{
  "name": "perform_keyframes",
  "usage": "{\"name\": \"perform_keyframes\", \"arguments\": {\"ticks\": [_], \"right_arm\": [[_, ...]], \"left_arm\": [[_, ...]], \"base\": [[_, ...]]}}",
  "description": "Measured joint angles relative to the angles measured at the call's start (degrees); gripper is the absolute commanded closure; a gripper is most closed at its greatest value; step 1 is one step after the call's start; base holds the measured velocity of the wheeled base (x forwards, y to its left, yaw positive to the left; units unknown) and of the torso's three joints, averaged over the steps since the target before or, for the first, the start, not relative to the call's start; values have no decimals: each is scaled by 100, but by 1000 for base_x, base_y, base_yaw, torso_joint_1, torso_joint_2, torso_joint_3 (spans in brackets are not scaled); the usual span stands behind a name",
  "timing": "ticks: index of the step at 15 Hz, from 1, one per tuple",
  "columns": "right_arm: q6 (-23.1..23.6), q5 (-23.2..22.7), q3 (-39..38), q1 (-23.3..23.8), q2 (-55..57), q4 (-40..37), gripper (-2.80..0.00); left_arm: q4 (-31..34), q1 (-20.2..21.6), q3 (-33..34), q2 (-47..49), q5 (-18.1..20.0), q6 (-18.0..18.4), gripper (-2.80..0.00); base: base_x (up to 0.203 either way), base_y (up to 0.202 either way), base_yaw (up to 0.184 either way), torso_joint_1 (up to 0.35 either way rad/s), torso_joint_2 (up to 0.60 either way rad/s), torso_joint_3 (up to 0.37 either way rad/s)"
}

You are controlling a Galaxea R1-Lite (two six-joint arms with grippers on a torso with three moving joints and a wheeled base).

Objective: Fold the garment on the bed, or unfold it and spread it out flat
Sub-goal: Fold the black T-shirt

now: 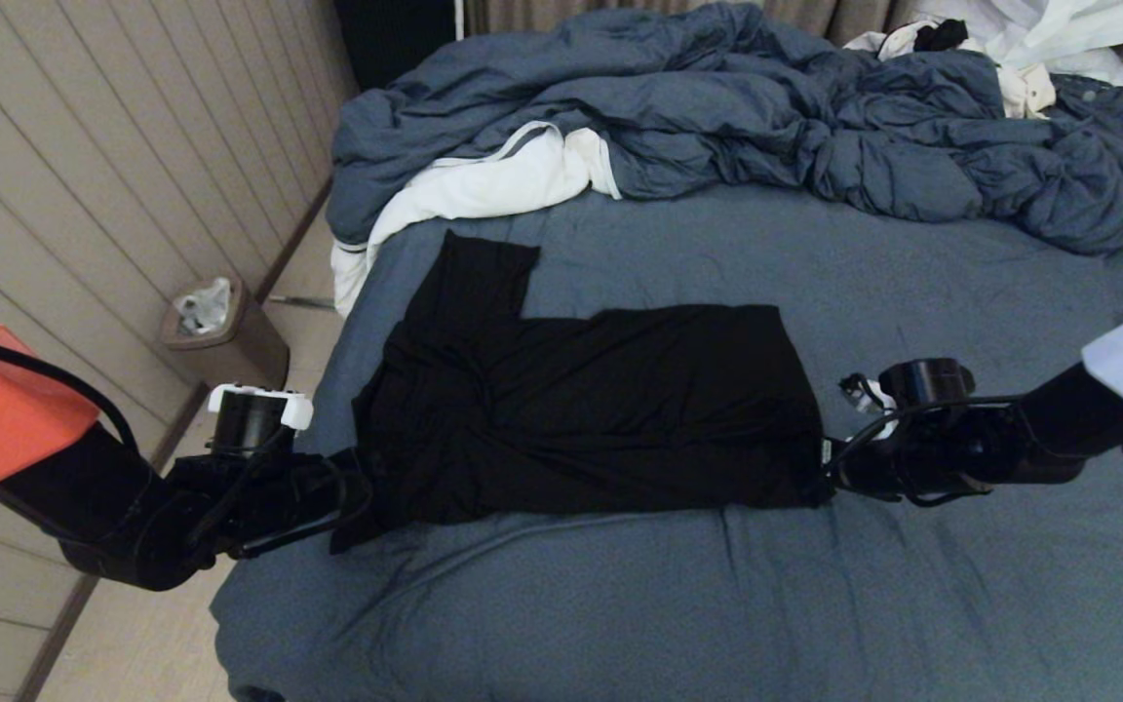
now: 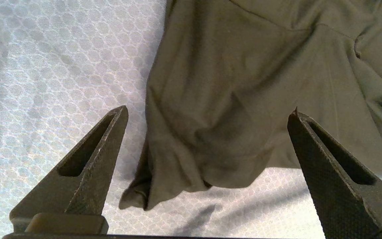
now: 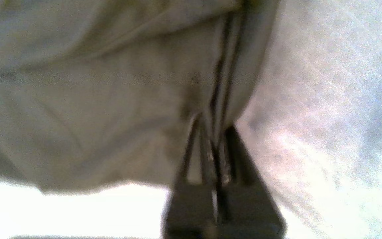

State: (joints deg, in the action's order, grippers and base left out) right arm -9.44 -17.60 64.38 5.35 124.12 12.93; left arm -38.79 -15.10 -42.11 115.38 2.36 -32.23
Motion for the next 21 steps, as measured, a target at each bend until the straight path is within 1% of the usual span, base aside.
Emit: {"name": "perform_keyframes", "arguments": {"ticks": [3,6,8,9,14,16,20,21], "right_arm": [[-6,0,-30,21,-21,25,0],[15,19,-145,10,-45,257,0],[25,21,-211,8,-54,296,0],[27,21,-228,-1,-54,297,0],[43,21,-291,-6,-117,300,0],[44,19,-358,-26,-197,305,0],[57,30,-560,-81,-315,694,0],[62,40,-598,-91,-321,742,0]], "left_arm": [[-7,-2,-14,35,0,-9,-280],[-9,4,-35,52,9,-30,-280],[-4,6,-75,55,13,-224,-280],[10,4,-88,66,20,-261,-280],[101,-40,-359,457,-57,-290,-280],[302,-71,-529,588,-63,-337,-280],[784,-94,-871,684,-61,-682,-280],[865,-106,-905,689,-43,-696,-280]], "base": [[0,0,0,0,0,0],[0,0,0,0,0,0],[0,0,0,0,0,0],[0,0,0,0,0,0],[0,0,0,0,0,0],[0,0,0,0,0,0],[0,0,0,0,0,0],[0,0,0,0,0,0]]}}
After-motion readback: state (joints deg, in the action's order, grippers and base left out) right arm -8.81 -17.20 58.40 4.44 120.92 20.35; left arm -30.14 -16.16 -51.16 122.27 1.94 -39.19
